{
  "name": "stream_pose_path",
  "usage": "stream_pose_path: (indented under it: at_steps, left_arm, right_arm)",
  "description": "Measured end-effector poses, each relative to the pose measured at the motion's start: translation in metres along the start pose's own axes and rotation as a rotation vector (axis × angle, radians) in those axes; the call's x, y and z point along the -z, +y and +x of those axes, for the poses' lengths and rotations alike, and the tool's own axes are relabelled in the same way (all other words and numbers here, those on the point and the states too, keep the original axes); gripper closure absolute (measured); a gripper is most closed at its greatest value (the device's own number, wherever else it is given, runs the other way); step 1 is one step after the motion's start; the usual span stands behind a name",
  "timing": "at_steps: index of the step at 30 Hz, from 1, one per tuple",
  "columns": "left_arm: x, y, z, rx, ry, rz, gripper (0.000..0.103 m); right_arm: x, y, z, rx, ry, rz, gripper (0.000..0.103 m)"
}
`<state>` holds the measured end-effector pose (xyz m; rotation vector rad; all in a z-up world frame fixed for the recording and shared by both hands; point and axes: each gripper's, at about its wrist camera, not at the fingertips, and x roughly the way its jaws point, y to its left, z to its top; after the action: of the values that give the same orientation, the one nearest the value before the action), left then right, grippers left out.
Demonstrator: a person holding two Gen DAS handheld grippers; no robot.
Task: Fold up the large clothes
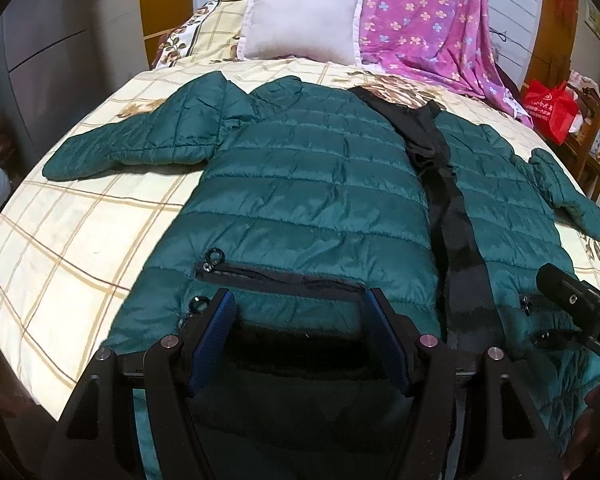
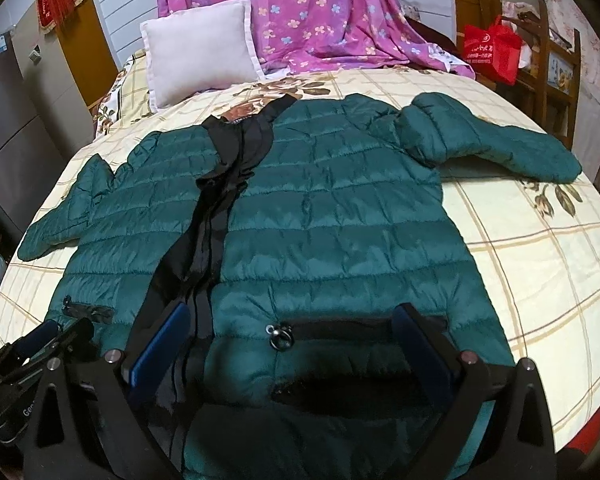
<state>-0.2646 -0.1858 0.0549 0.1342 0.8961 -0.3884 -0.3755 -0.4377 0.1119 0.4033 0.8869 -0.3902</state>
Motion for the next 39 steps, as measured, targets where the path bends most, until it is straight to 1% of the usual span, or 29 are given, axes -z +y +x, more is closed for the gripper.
stream_pose_path:
  at_steps: [5,13,16,20,24,27,29,31,34,35,36,37,39]
  left_arm:
    - [-0.012,0.008,-0.001,-0.022,-0.024,0.003,0.06]
    - [-0.036,0.037,0.002,-0.074,-0.062,-0.029,0.06]
    - [-0.045,0.052,0.007,-0.103,-0.066,-0.044,0.06]
    - [-0.056,0.077,0.012,-0.127,-0.07,-0.09,0.06]
    - [-0.067,0.1,0.018,-0.15,-0.075,-0.113,0.06]
    - [-0.073,0.119,0.024,-0.154,-0.08,-0.132,0.06]
    - [-0.079,0.135,0.029,-0.139,-0.078,-0.154,0.06]
    - [-0.085,0.156,0.035,-0.114,-0.075,-0.203,0.06]
    - [-0.094,0.199,0.043,-0.102,-0.076,-0.325,0.06]
    - [-0.098,0.22,0.048,-0.116,-0.081,-0.378,0.06]
    - [-0.101,0.231,0.051,-0.137,-0.083,-0.405,0.06]
    - [-0.105,0.248,0.057,-0.176,-0.086,-0.441,0.06]
    - [-0.111,0.274,0.068,-0.231,-0.087,-0.488,0.06]
  right_arm:
    - [-0.009,0.005,0.008,-0.006,0.002,-0.011,0.001]
    - [-0.026,0.01,0.016,-0.037,0.008,-0.007,0.0]
    - [-0.031,0.012,0.02,-0.038,0.012,-0.007,0.0]
    - [-0.037,0.014,0.025,-0.02,0.002,-0.021,0.0]
    - [-0.039,0.016,0.035,-0.024,0.02,-0.02,0.0]
    - [-0.039,0.019,0.041,-0.02,0.028,-0.033,0.001]
    - [-0.04,0.02,0.044,-0.023,0.034,-0.038,0.0]
    - [-0.043,0.022,0.047,-0.026,0.038,-0.044,0.0]
    - [-0.045,0.024,0.047,-0.033,0.037,-0.047,0.0]
    - [-0.045,0.024,0.047,-0.039,0.038,-0.046,0.0]
    - [-0.045,0.024,0.047,-0.046,0.038,-0.042,0.0]
    - [-0.044,0.024,0.046,-0.054,0.037,-0.037,0.0]
    - [-0.043,0.024,0.046,-0.065,0.036,-0.031,0.0]
